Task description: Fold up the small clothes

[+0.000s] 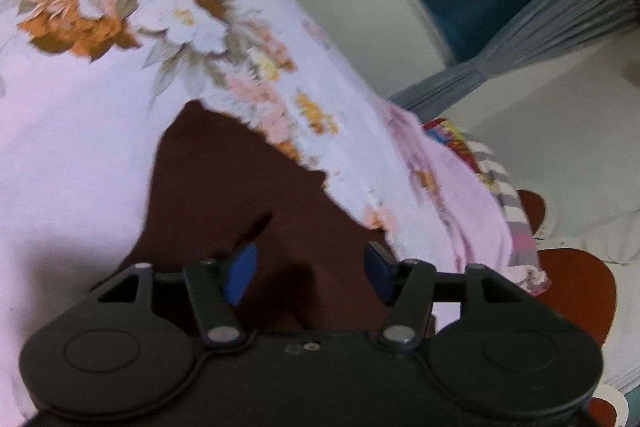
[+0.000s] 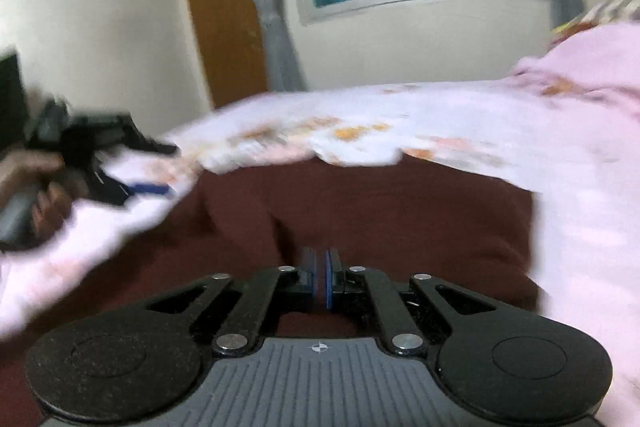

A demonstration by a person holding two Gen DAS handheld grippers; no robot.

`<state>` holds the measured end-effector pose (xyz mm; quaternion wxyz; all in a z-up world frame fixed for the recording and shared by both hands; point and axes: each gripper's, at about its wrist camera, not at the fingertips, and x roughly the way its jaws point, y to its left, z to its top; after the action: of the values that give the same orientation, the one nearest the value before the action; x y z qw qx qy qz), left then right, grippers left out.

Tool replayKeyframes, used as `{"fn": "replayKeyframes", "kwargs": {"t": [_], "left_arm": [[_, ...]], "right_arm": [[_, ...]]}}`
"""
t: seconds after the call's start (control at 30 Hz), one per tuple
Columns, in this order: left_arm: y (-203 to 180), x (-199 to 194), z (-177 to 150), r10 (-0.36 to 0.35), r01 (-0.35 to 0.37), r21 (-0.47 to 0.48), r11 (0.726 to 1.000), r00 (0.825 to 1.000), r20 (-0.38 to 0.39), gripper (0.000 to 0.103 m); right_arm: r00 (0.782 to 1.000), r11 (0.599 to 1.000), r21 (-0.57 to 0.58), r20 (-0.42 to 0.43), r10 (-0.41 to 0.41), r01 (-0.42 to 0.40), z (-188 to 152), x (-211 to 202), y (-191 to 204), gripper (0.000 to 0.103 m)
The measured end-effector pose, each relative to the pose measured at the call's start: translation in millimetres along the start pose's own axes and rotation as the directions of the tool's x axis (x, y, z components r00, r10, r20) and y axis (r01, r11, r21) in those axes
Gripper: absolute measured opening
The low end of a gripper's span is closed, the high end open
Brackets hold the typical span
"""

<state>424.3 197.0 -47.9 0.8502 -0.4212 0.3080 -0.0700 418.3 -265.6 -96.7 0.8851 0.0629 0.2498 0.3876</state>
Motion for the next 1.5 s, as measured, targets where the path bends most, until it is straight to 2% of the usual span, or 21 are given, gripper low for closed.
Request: {"fn": "replayKeyframes", "kwargs": {"t": [0.03, 0.07, 0.1, 0.17, 0.2, 0.23, 0.27, 0.37, 0.5, 0.6, 0.63, 0.67, 0.73, 0.8, 0.87, 0.93, 1.07, 1.2, 1.3, 1.4, 1.5], "left_arm": [[-1.9, -3.9, -1.9, 0.009, -0.009, 0.025, 1.000, 1.000, 0.001, 0.059], [-2.6, -8.2, -3.9, 0.024, -0.024, 0.048, 0.999, 1.000, 0.004, 0.059], [-1.1, -13.7, -5.9, 0.039, -0.039, 0.071, 0.997, 0.999, 0.003, 0.060], [8.6, -27.6, -8.5, 0.069, -0.068, 0.095, 0.993, 0.998, -0.003, 0.060], [15.0, -35.9, -9.9, 0.088, -0.088, 0.103, 0.991, 0.996, 0.005, 0.060], [23.1, -43.8, -11.9, 0.115, -0.115, 0.113, 0.987, 0.993, 0.003, 0.060], [29.3, -49.5, -12.5, 0.140, -0.139, 0.121, 0.983, 0.990, 0.000, 0.059], [47.0, -68.6, -16.9, 0.188, -0.187, 0.141, 0.972, 0.982, 0.003, 0.059], [60.6, -96.4, -28.0, 0.200, -0.197, 0.163, 0.967, 0.980, 0.002, 0.058], [65.9, -110.1, -38.9, 0.228, -0.223, 0.192, 0.956, 0.974, -0.004, 0.058], [68.2, -112.1, -41.8, 0.232, -0.226, 0.191, 0.955, 0.973, -0.008, 0.058], [70.1, -113.4, -44.4, 0.232, -0.225, 0.186, 0.956, 0.973, -0.014, 0.058], [71.6, -115.8, -49.5, 0.208, -0.202, 0.175, 0.964, 0.978, -0.020, 0.058], [66.5, -113.0, -53.9, 0.182, -0.173, 0.191, 0.966, 0.983, -0.027, 0.058], [60.2, -107.0, -56.5, 0.140, -0.132, 0.195, 0.972, 0.990, -0.027, 0.058], [52.8, -93.3, -57.1, 0.104, -0.096, 0.186, 0.978, 0.994, -0.036, 0.058], [36.0, -64.5, -56.6, 0.047, -0.040, 0.174, 0.984, 0.998, -0.039, 0.058], [36.8, -49.2, -51.6, -0.030, 0.030, 0.002, 1.000, 0.999, -0.021, 0.058], [27.3, -33.8, -40.6, -0.007, 0.006, -0.040, 0.999, 1.000, -0.024, 0.058], [1.2, -22.8, -32.0, 0.079, -0.077, 0.040, 0.996, 0.996, -0.044, 0.061], [-15.0, -8.3, -30.0, 0.193, -0.186, 0.091, 0.978, 0.979, -0.070, 0.062]], "right_arm": [[1.000, 1.000, 0.022, -0.004, 0.018, -0.018, 9.9, 12.0, -0.9, 0.033], [0.999, 0.998, 0.051, -0.008, 0.040, -0.039, 18.9, 26.8, -1.8, 0.068], [0.998, 0.996, 0.068, -0.012, 0.066, -0.065, 24.6, 39.2, -2.4, 0.073], [0.990, 0.985, 0.107, -0.029, 0.138, -0.134, 33.8, 62.0, -1.4, 0.072], [0.986, 0.981, 0.121, -0.050, 0.156, -0.149, 36.7, 72.7, -1.0, 0.067], [0.982, 0.979, 0.121, -0.074, 0.171, -0.161, 38.0, 83.0, 2.1, 0.054], [0.979, 0.979, 0.121, -0.104, 0.175, -0.163, 38.4, 93.4, 5.3, 0.049], [0.972, 0.980, 0.120, -0.155, 0.176, -0.158, 37.6, 112.8, 13.5, 0.047], [0.973, 0.983, 0.108, -0.159, 0.165, -0.149, 29.9, 115.7, 22.5, 0.046], [0.979, 0.989, 0.076, -0.151, 0.139, -0.129, 26.9, 113.8, 31.7, 0.025], [0.980, 0.991, 0.065, -0.153, 0.124, -0.116, 26.4, 113.8, 34.7, 0.012], [0.983, 0.993, 0.048, -0.147, 0.113, -0.107, 25.6, 113.3, 37.9, 0.008], [0.977, 0.985, -0.053, -0.142, 0.158, -0.167, 17.6, 102.6, 56.7, 0.008], [0.953, 0.947, -0.222, -0.243, 0.179, -0.234, -1.0, 98.3, 87.2, 0.009], [0.941, 0.910, -0.295, -0.261, 0.216, -0.291, -17.8, 79.1, 106.4, 0.009], [0.960, 0.910, -0.341, -0.225, 0.166, -0.237, -26.8, 62.1, 112.7, 0.009], [0.982, 0.954, -0.256, -0.150, 0.119, -0.154, -31.3, 31.6, 92.8, 0.009], [0.992, 0.982, -0.159, -0.094, 0.089, -0.103, -30.8, 6.4, 65.7, 0.009], [0.996, 0.988, -0.136, -0.068, 0.064, -0.073, -22.1, 1.4, 51.7, 0.009], [0.996, 0.987, -0.145, -0.066, 0.065, -0.074, -10.9, 5.1, 46.1, 0.009], [0.996, 0.991, -0.105, -0.037, 0.077, -0.081, -9.0, 2.6, 40.3, 0.009]]}}
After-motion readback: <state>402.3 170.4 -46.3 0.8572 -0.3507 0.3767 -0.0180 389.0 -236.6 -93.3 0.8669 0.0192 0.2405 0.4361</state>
